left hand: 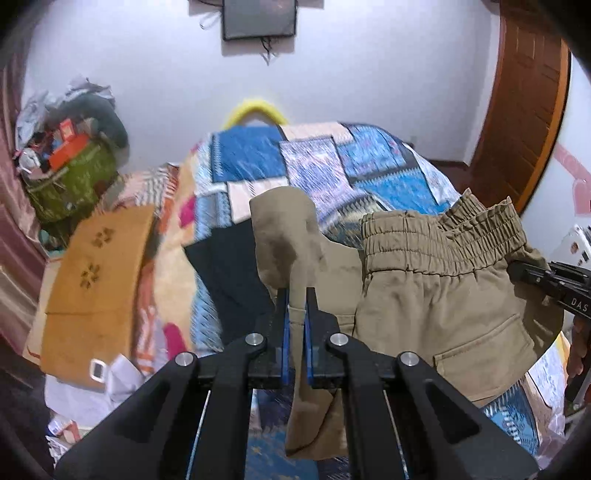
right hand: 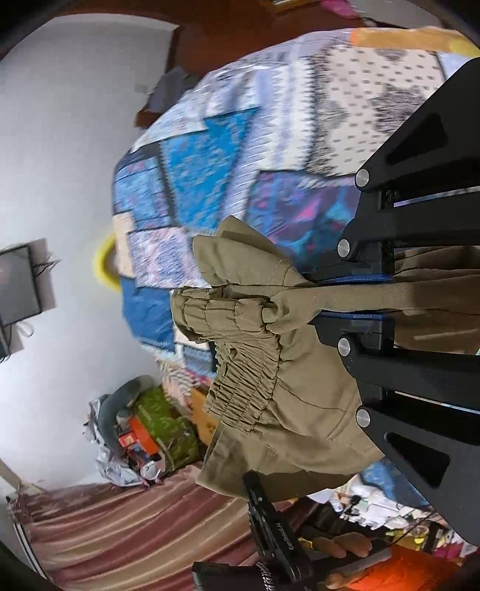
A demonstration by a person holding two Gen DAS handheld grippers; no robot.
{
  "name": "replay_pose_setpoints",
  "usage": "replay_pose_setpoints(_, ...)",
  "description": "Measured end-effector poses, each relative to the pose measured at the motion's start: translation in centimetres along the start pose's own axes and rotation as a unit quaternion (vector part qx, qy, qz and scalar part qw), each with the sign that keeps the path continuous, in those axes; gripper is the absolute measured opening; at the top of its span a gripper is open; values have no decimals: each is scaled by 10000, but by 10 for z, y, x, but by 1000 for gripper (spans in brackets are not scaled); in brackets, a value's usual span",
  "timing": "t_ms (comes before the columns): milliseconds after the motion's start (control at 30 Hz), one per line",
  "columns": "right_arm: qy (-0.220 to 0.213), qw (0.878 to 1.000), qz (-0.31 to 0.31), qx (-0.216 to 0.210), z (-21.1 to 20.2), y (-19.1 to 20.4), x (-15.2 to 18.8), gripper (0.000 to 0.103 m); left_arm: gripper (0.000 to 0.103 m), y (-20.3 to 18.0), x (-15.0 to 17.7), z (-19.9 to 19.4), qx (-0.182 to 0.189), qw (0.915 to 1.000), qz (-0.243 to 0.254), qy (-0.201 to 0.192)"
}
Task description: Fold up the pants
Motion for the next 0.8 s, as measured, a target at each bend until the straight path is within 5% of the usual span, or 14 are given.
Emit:
replay_pose_setpoints(400,-161,9990,-392,-173,60,45,-78,10,6,74,-55,4,-666,9963,-451,-307)
replay_pose_setpoints(800,450,9966,-666,181,173,56,-119,10,6,127,-76,127,-815,9913,-959,383)
Point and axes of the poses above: each gripper's, at about its wrist camera, not at the fingertips, and z roughly the way its jaws point, y to its left, x to its underside, the point moved 1 cm from there along z, roughly the way its jaws point, and after that the axes turned 11 degrees about y, right-handed, at the moved point
